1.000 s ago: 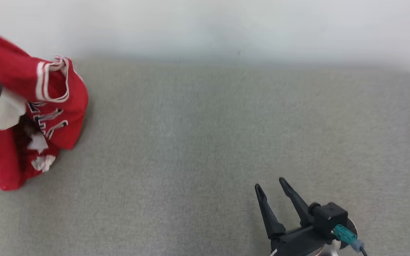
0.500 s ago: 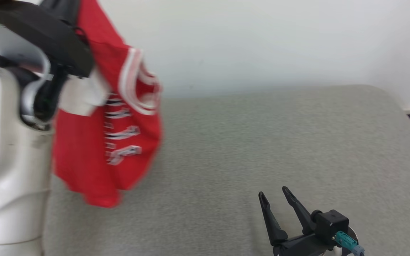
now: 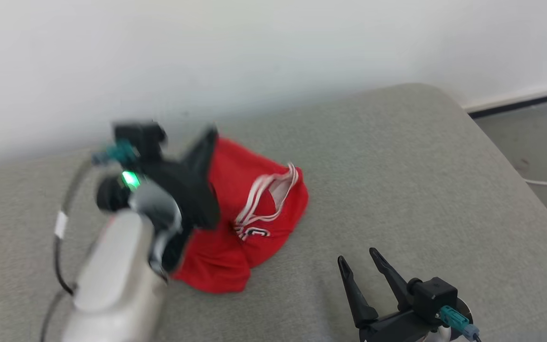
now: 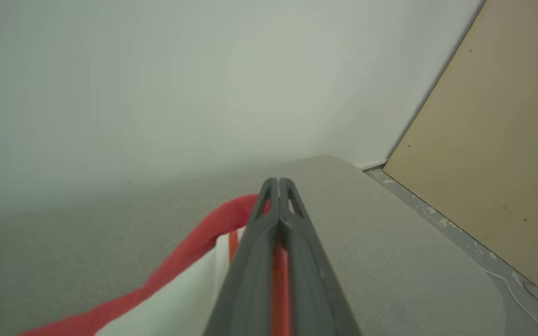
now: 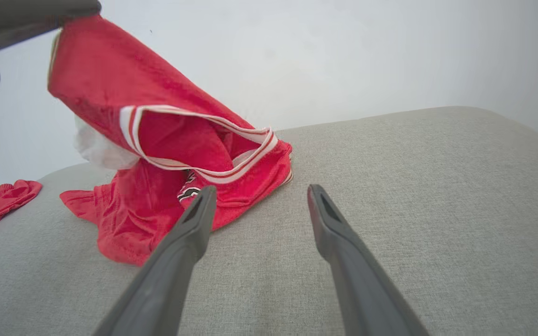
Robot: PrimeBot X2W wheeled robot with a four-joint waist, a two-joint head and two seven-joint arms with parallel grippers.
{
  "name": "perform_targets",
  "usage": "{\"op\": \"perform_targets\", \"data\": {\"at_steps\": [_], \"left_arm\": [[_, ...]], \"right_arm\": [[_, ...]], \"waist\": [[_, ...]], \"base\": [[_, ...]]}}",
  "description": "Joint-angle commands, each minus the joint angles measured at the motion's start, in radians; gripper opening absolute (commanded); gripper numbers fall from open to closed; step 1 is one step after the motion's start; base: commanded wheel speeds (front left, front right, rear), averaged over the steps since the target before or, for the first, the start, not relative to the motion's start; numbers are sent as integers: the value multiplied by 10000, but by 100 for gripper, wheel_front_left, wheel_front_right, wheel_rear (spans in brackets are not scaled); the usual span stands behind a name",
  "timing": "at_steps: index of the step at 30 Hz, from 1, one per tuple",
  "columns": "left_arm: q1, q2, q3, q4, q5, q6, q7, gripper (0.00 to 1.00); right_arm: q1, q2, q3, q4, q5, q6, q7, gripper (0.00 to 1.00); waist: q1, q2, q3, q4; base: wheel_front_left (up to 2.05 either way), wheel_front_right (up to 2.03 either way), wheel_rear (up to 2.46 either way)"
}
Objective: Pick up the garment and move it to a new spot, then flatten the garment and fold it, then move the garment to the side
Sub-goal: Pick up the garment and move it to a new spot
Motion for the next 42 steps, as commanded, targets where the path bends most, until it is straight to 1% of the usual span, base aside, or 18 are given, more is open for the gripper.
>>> {"op": "perform_targets", "data": {"at_steps": [1,4,5,6,7,12,14,15,16,18,22,25,28,33,36,37,42], "left_arm": [[435,-73,-203,347,-206,44,-216,0],[1012,-141,-661,1053,-378,102,-635,0],[1134,-153,-846,1244,-387,156,-794,4],[1253,-164,-1029,1392,-419,130,-993,85],[1383,-170,-1206,1509,-572,141,-1214,100],[1766,-164,-1849,1554,-1066,429,-2396,100],[1918,-164,-1904,1426,-1025,535,-2900,100],[1918,-164,-1904,1426,-1025,535,-2900,100],[2002,-157,-1891,1334,-972,600,-3123,100],[2214,-17,-1821,1115,-855,734,-3407,100],[2885,500,-1647,363,-550,1097,-3688,100],[3544,834,-1309,-323,-580,1392,-3833,100],[4241,1237,-971,-1016,-326,1619,-3899,100],[5361,1536,-168,-2130,214,1829,-3908,100],[6091,1501,354,-2708,681,1879,-3904,100],[6541,1438,686,-3034,925,1882,-3906,100],[7420,1201,1419,-3440,1460,1696,-3907,100]], "right_arm": [[-44,-11,21,-36,-49,-21,2,100],[-47,-11,54,-74,-62,-21,32,100],[-40,-11,34,-80,-74,-21,33,100],[-32,-13,18,-87,-83,-21,32,100],[-11,-13,-17,-72,-101,-21,29,100],[171,-11,-417,-3,-193,-21,18,100],[247,-11,-582,-49,-221,-21,-5,100],[247,-11,-582,-49,-221,-21,-5,100],[303,-11,-655,-70,-233,-21,-1,100],[424,-13,-866,-91,-272,-21,-14,100],[604,-11,-1280,-146,-356,-21,13,100],[780,-13,-1622,-220,-395,-21,20,100],[864,-8,-1849,-280,-474,-21,51,100],[1022,-11,-2153,-247,-541,-21,59,100],[1084,-11,-2190,-108,-491,-21,38,100],[1168,-13,-2178,-9,-460,-21,17,100],[1264,-11,-2203,193,-420,-21,-30,100]], "waist": [[0,0,384,-468],[0,0,506,-628],[0,0,520,-638],[0,0,528,-645],[0,0,499,-639],[0,0,242,-251],[0,0,83,-5],[0,0,83,-5],[0,0,2,120],[0,0,-190,397],[0,0,-487,963],[0,0,-606,1361],[0,0,-652,1657],[0,0,-653,1957],[0,0,-695,1989],[0,0,-722,1980],[0,0,-787,1945]], "base": [[0,0,0],[0,0,0],[0,0,0],[0,0,0],[0,0,0],[0,0,0],[0,0,0],[0,0,0],[0,0,0],[0,0,0],[0,0,0],[0,0,0],[0,0,0],[0,0,0],[0,0,0],[0,0,0],[0,0,0]]}}
